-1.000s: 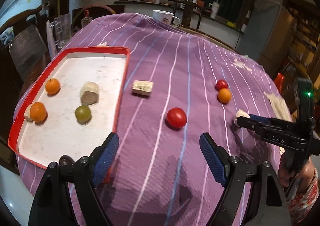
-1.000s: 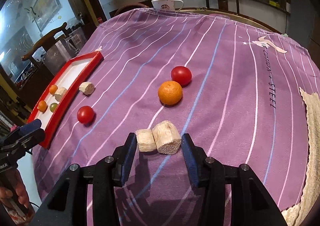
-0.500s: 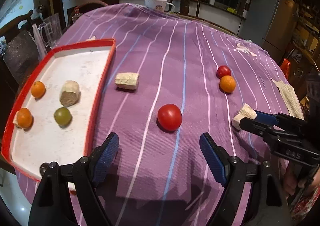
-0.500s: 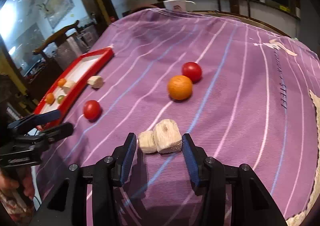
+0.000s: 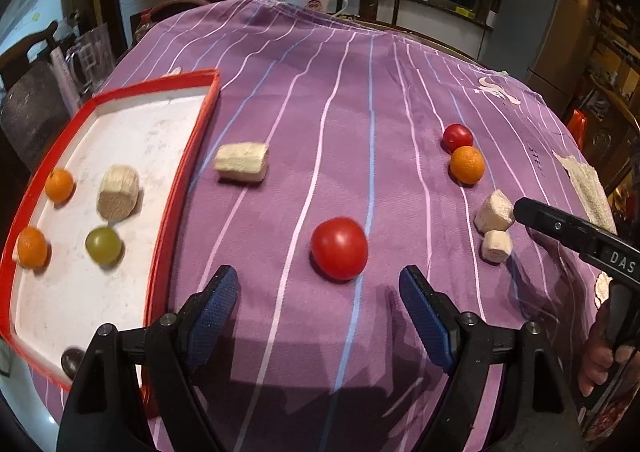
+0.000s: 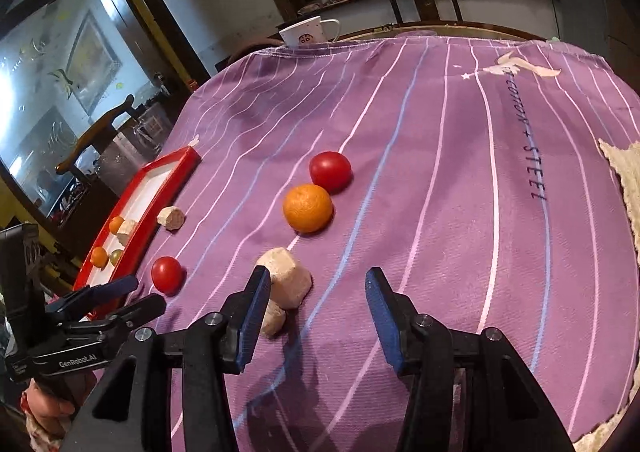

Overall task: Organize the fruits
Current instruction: 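Carry the two blocks toward the tray with the right tool while the left tool grasps the red tomato, then release the blocks into the tray with the right tool while the left tool drops the tomato there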

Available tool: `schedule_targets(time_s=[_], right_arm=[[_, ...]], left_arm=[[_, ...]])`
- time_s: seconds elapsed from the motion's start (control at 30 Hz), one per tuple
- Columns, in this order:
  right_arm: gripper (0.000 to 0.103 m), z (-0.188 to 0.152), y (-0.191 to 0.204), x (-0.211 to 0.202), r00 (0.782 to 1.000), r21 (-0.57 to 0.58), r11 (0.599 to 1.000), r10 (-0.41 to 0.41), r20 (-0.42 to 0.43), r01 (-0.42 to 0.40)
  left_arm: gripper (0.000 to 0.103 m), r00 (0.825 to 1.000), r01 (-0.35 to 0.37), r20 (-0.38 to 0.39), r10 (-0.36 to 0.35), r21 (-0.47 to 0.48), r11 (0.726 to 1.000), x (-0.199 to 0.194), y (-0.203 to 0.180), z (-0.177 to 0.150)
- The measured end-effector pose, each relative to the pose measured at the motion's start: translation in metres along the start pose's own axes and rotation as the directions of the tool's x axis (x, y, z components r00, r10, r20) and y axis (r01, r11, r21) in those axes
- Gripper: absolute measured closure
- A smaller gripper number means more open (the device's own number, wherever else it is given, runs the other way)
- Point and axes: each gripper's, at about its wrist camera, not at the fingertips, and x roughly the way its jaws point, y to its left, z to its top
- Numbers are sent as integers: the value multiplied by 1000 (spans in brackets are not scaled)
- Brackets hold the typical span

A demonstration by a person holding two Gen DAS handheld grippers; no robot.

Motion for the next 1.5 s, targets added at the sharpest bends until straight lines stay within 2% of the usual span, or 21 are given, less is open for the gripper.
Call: schedule_targets(time_s=[0.1, 0.23, 0.4, 0.43, 0.47, 0.5, 0.57, 0.73, 0.87, 0.97, 1.2, 1.37, 1.5], right_arm=[[49, 4, 9, 0, 1000, -34, 999, -10, -7, 10], [49, 8, 22, 16, 998, -69, 998, -11, -61, 6], [50, 8, 31, 34, 995, -110, 993, -59, -77, 50], [50, 8, 32, 35, 995, -116, 992, -65, -80, 55], [53, 7, 32, 35, 994, -119, 991, -69, -79, 60], [61, 7, 33, 35, 994, -124, 990, -78, -77, 68], [68, 6, 33, 35, 993, -140, 987, -95, -74, 84], [70, 5, 38, 31, 992, -154, 984, -102, -68, 91], [70, 5, 42, 19, 996, -150, 986, -79, -45, 71], [70, 4, 50, 9, 997, -164, 984, -67, -26, 62], [70, 1, 93, 3, 1000, -226, 974, -14, -27, 8], [70, 0, 146, 16, 996, -283, 956, 61, -62, -76], [70, -2, 193, 35, 989, -335, 932, 109, -99, -136]], left_arm=[[21, 1000, 1, -6, 0, 26, 1000, 12, -3, 7], [21, 1000, 2, -14, -2, 44, 999, 25, -8, 13], [21, 1000, 6, -6, -6, 82, 997, 30, -16, 16], [25, 1000, -7, -1, 7, 92, 996, 30, -17, 16], [34, 1000, -26, 7, 26, 104, 994, 31, -19, 15], [40, 1000, -21, 16, 19, 111, 994, 30, -19, 15], [73, 999, -24, 27, 21, 119, 993, 27, -20, 16], [74, 1000, -12, 26, 9, 92, 996, 22, -14, 12], [74, 998, 31, 59, -32, 17, 999, -3, 1, 4], [74, 995, 38, 89, -34, -45, 998, -21, 21, 0], [74, 984, -39, 163, 76, -222, 974, -64, 99, -7], [74, 972, -109, 160, 171, -337, 935, -73, 152, -19], [74, 963, -151, 147, 225, -394, 907, -73, 185, -28]])
